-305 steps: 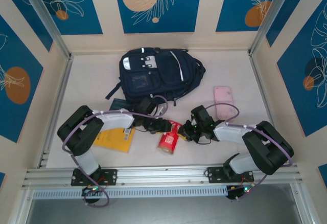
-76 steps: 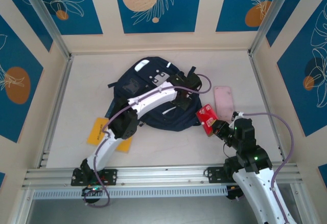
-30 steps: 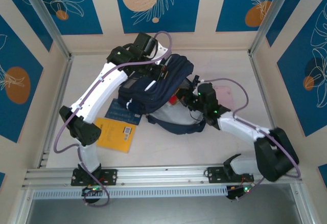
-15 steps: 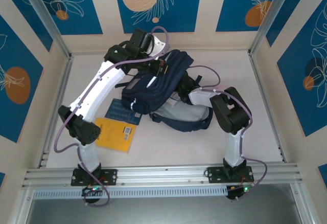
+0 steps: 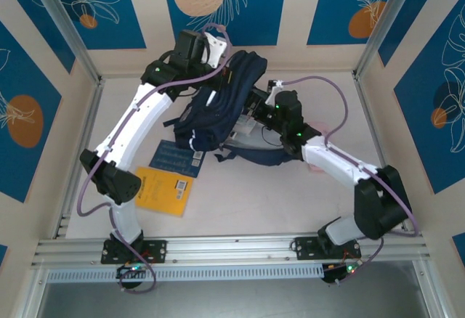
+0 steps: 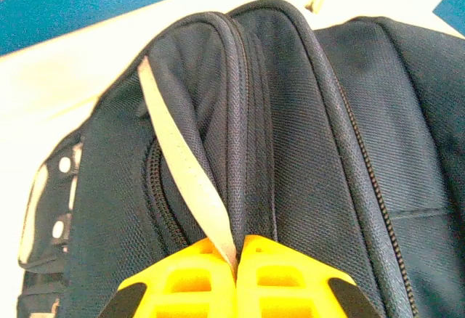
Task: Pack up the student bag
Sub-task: Place the card holder in the student bag, then close the student bag at the top-center of the table.
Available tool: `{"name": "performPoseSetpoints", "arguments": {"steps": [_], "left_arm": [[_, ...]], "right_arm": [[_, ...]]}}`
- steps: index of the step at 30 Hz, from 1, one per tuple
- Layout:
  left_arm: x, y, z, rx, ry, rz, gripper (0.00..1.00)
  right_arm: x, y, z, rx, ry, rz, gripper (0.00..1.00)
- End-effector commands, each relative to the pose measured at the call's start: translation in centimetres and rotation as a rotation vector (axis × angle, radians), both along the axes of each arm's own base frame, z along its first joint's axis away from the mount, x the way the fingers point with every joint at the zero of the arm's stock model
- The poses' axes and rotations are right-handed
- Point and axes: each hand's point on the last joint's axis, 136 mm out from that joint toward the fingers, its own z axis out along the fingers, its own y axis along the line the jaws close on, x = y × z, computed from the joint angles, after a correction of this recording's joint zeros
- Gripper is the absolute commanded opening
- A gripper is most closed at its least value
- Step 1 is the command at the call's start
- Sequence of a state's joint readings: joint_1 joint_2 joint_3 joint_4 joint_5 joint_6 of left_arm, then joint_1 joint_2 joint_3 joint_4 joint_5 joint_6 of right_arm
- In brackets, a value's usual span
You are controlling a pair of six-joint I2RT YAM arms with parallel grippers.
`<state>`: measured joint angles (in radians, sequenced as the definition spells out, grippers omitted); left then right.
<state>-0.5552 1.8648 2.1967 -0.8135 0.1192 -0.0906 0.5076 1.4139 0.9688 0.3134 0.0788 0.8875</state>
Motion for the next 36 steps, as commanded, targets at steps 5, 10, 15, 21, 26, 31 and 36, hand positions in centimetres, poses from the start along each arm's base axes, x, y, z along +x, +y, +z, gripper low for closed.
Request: {"name": "performPoseSetpoints", "arguments": {"steps": [5,10,15,21,26,31,36], "left_arm": [[3.8,2.8,14.3,-0.129,-0.499,0.141,0.0],[5.9,1.6,11.2,-0.095,-0.463,0.107,0.0],[8.0,-0.9,4.3,-0.069,-0.308,0.048,0.0],[8.2,-3.6,-4.6,-0.117,-0.005,-0.003,0.04],[6.9,-4.8,-11.0,-0.097,0.179,-0.017,0.07],[6.3,-4.4,-13.4,-0.076,0.203,-0.012,0.07],[6.7,-2.5,-15.2,0.042,0.2,0.051,0.08]], "right_arm": [[-2.5,-2.2,-2.8,-0.111,0.027,-0.018,0.98],[-4.9,-3.9,-5.5,-0.171,0.061,-0.046,0.97],[-6.8,-6.2,-8.2,-0.263,0.119,-0.088,0.96],[-7.8,-12.2,-9.3,-0.378,0.199,-0.271,0.95],[-7.8,-14.5,-9.8,-0.37,0.269,-0.293,0.95],[-7.7,-12.3,-9.4,-0.297,0.247,-0.137,0.95],[-6.7,-16.1,-10.4,-0.395,0.344,-0.288,0.95]]}}
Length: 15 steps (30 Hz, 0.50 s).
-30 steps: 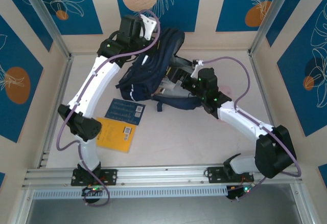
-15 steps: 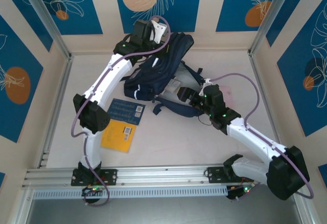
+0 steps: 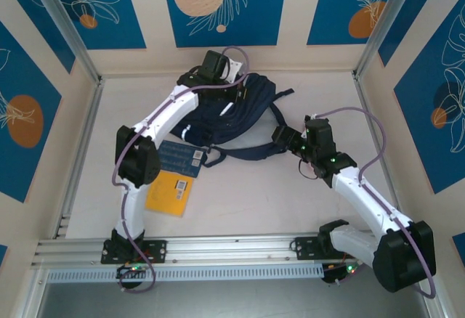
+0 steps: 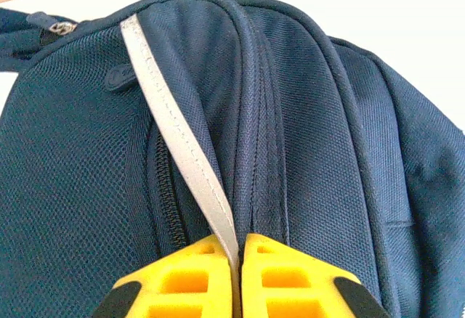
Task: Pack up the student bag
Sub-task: Close the student bag at the top-center of the table, then pick up the pencil case from the middle-right of the table.
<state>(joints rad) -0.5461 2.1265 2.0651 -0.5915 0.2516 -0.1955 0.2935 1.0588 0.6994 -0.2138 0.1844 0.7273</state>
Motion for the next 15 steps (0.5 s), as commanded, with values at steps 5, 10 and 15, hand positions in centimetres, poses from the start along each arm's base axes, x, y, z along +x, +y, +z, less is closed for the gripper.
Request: {"name": "performPoseSetpoints", "arguments": {"steps": [5,10,15], "left_arm": [[-0.3,1.8,-0.2,-0.013,0.058,0.073,0.39],[-3.7,1.3,2.8,-0.239,0.139,0.139,0.57],[-8.9,3.4,5.2,-0.326,0.122,0.239,0.62]], "right_arm": [[1.6,-6.6,-2.2,-0.18,0.216,-0.224,1.0],[3.7,-10.7,-3.8,-0.335,0.351,-0.331,0.99],[6.3,-12.7,-5.7,-0.482,0.452,-0.297,0.99]]}}
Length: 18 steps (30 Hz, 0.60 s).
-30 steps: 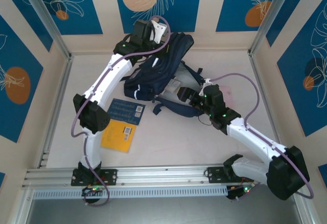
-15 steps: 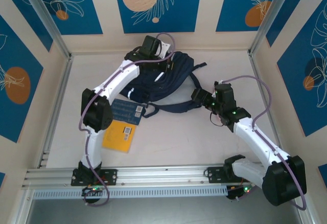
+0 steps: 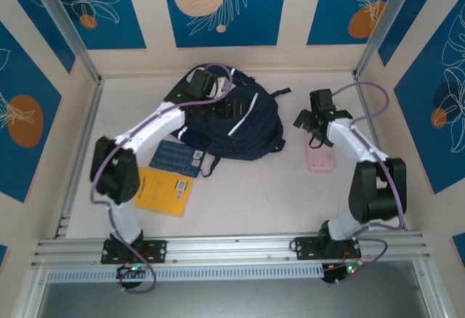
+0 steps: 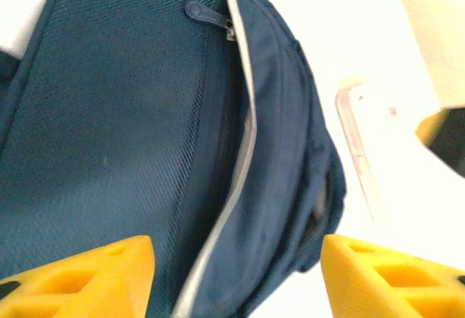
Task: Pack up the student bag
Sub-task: Pick up the pencil case from the middle-right of the table.
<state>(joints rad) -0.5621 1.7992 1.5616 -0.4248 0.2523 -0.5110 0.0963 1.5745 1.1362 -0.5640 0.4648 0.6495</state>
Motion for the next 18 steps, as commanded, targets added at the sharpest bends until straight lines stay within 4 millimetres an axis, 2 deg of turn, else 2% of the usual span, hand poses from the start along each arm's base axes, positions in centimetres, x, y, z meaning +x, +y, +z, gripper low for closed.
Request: {"name": "performPoseSetpoints", "arguments": {"steps": [1,5,9,14,18], "left_arm": [[-2.8,0.3,6.4,-0.205,-0.073,0.086,0.63],[-7.2,1.4,6.1,-0.253,-0.035,0.039,0.64],[-10.7,2.9,5.8,-0.253,-0.033,-0.018,0.64],[-12.8,3.9,6.5,-0.213,-0.088,-0.094,0.65],[-13.1,4.1,6.9,-0.189,-0.12,-0.121,0.65]], "right_arm": [[0.2,-2.2,-1.0,-0.125,0.118,0.037,0.99],[1.7,-3.1,-3.1,-0.134,0.195,0.103,0.99],[1.3,-3.9,-5.7,-0.058,0.273,0.123,0.99],[0.4,-2.4,-7.9,0.128,0.292,0.168,0.99],[-0.2,-0.6,-8.1,0.221,0.296,0.179,0.99]]}}
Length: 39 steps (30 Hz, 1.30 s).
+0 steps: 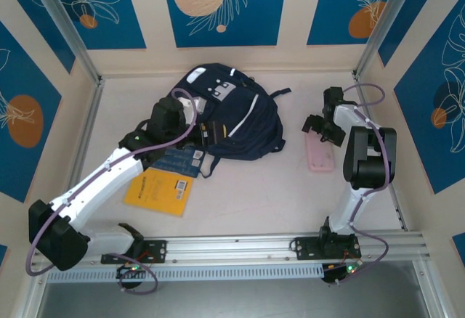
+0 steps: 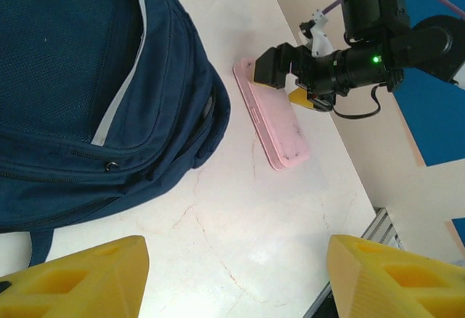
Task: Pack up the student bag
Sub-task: Pick up the pencil case from the middle-right of the table.
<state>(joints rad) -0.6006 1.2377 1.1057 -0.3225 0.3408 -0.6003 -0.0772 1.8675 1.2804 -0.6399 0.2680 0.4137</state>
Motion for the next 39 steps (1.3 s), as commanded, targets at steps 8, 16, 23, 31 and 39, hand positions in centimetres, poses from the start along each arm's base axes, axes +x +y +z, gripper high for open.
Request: {"name": "performPoseSetpoints", "arguments": {"steps": [8,16,23,31,39], "left_arm": [[-1.4,-0.6,0.9,-0.013,-0.038,-0.095,0.65],[-1.6,-0.7,0.9,-0.015,-0.035,-0.104,0.66],[-1.5,-0.6,0.3,0.0,-0.025,-0.104,0.66],[-1.1,-0.6,-0.5,0.023,-0.005,-0.095,0.66],[-0.7,-0.6,-1.9,0.043,0.04,-0.073,0.67]], "right_arm": [[-4.3,2.9,-0.3,0.119,0.091,-0.074,0.99],[-6.6,3.0,-2.3,-0.012,0.187,-0.045,0.99],[-6.6,3.0,-3.3,-0.062,0.231,-0.02,0.98],[-5.9,4.5,0.7,-0.075,0.101,0.022,0.87],[-7.2,7.6,5.5,-0.027,-0.076,0.113,0.81]]}}
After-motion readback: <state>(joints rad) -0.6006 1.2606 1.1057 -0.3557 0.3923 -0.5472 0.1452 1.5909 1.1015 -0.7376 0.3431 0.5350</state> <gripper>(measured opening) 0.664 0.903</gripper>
